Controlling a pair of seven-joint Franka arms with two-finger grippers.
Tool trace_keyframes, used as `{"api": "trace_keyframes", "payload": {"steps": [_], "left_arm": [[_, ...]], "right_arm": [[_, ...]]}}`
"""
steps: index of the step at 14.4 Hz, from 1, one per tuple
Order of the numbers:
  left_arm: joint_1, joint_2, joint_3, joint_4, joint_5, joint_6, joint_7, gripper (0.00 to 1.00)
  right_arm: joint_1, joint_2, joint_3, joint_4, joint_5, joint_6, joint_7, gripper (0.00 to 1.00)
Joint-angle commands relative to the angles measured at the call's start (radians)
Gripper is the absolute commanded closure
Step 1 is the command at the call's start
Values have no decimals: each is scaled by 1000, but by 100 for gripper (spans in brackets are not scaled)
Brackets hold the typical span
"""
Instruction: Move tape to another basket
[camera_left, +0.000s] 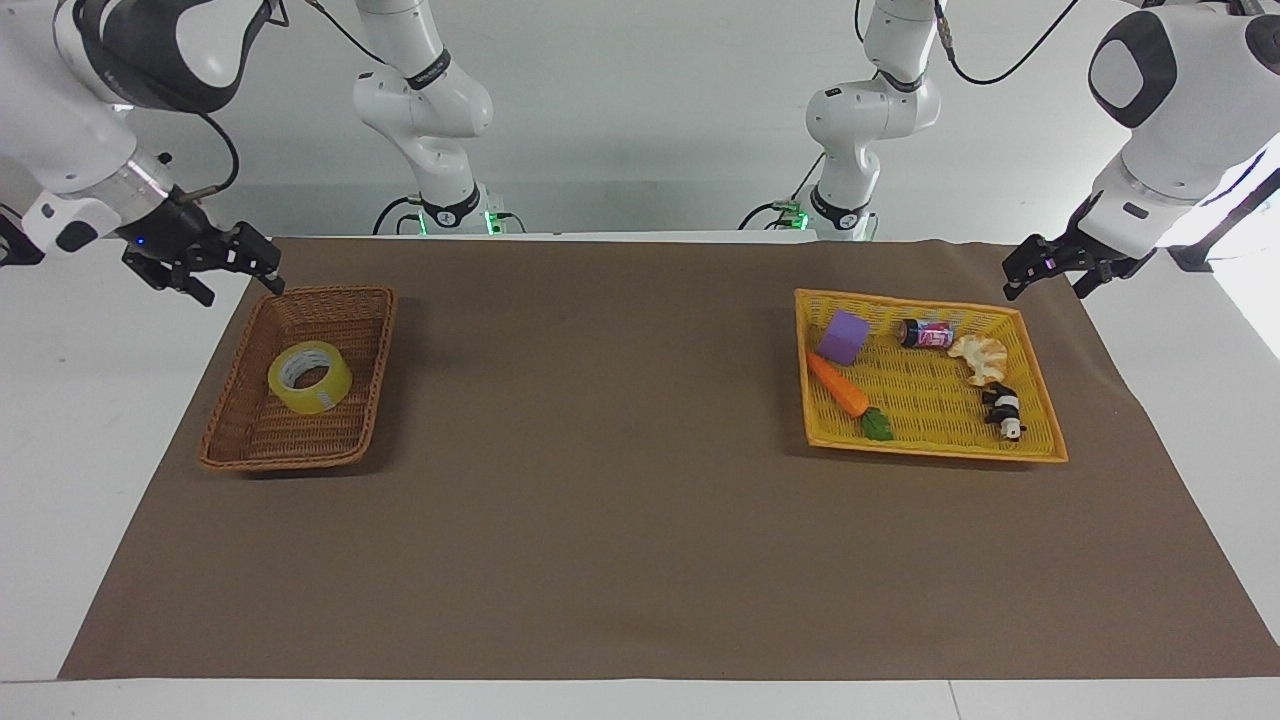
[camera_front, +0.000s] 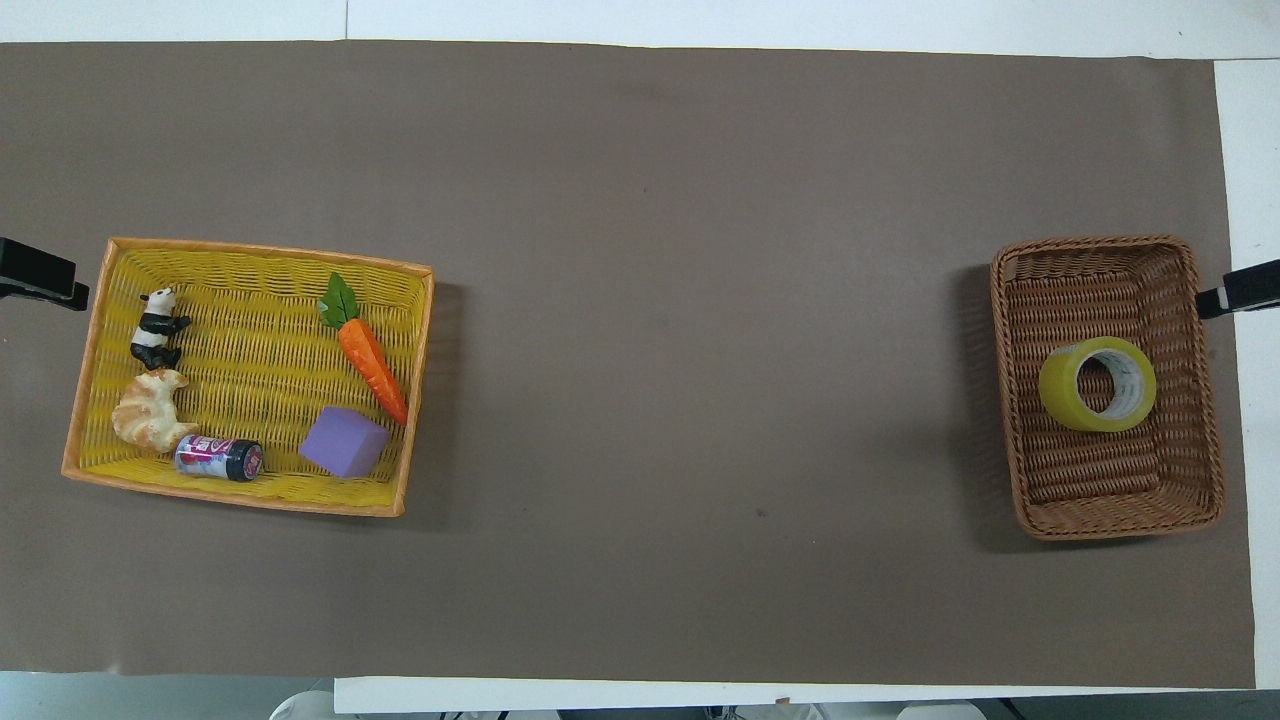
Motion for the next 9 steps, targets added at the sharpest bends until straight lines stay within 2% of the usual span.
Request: {"api": "trace_keyframes", "payload": {"steps": [1, 3, 9], "left_arm": [[-1, -16, 7, -8, -32, -20, -8, 0], [-1, -16, 8, -4, -38, -33, -9, 0], [7, -18, 13, -4, -26, -31, -2, 0]], "right_arm": [[32, 13, -1, 67, -89, -46, 53, 0], [52, 13, -1, 76, -129, -75, 55, 0], [84, 48, -7, 142, -110, -126, 63, 0]]}}
